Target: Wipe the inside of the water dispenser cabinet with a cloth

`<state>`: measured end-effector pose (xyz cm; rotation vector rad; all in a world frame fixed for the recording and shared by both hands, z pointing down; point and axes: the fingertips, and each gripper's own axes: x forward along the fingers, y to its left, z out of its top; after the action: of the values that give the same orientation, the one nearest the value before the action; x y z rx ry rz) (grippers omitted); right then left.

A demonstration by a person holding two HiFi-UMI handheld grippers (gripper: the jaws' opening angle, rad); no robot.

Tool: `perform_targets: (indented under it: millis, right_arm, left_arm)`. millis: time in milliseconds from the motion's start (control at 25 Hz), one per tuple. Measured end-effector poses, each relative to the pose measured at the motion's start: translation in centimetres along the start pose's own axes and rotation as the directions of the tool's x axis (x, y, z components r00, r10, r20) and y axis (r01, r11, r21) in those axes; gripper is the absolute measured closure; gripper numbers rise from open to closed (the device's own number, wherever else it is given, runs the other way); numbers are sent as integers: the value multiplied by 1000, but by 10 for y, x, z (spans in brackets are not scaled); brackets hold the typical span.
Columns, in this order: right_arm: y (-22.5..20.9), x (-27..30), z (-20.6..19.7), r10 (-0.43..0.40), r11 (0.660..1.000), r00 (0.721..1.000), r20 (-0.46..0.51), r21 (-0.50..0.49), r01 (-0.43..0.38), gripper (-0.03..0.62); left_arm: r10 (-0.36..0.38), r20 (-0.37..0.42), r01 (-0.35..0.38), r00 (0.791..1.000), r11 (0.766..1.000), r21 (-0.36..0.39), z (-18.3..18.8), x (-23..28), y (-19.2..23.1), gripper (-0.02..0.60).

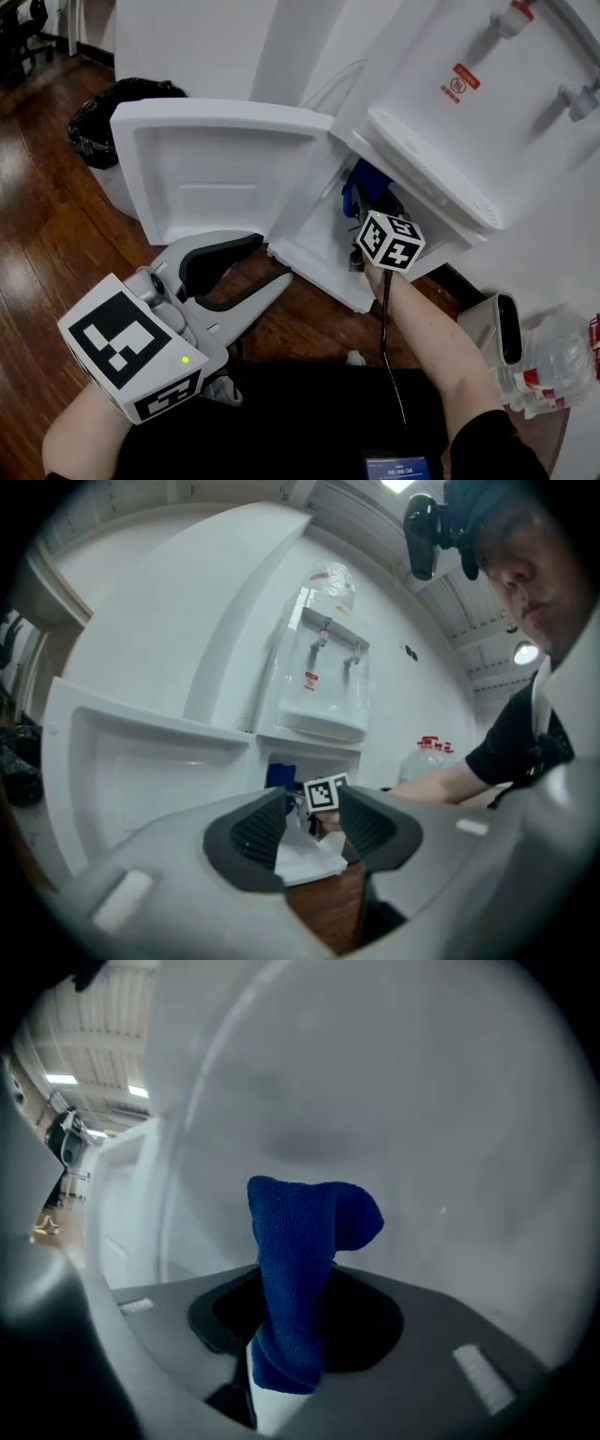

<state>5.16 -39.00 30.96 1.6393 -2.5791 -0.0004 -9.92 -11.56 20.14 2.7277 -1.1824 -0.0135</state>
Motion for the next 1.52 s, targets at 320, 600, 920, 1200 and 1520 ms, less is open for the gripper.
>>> perform_targets:
  millis: [320, 600, 920, 1200, 1520]
  right_arm:
    - [-7, 51, -15, 21, 1000, 999, -49, 8, -21, 441]
    - [47, 7, -15, 273, 962, 959, -69, 24, -272, 441]
    - [99, -51, -15, 466, 885, 883, -64, 38, -464, 441]
    - [-4, 5, -78, 38, 997, 981, -192, 79, -23, 441]
    - [5, 59, -114, 35, 999, 974, -225, 21, -31, 439]
  left_arm:
    - [-30, -31, 30, 999, 1000, -5, -8, 3, 0, 411]
    - [-12, -41, 12, 999, 1000, 5, -11, 5, -2, 413]
    - [0, -55, 0, 998, 1000, 8, -15, 7, -6, 414]
    - [-23, -38, 24, 999, 999, 32, -9, 5, -9, 416]
    - [-8, -32, 9, 999, 999, 38, -6, 3, 0, 415]
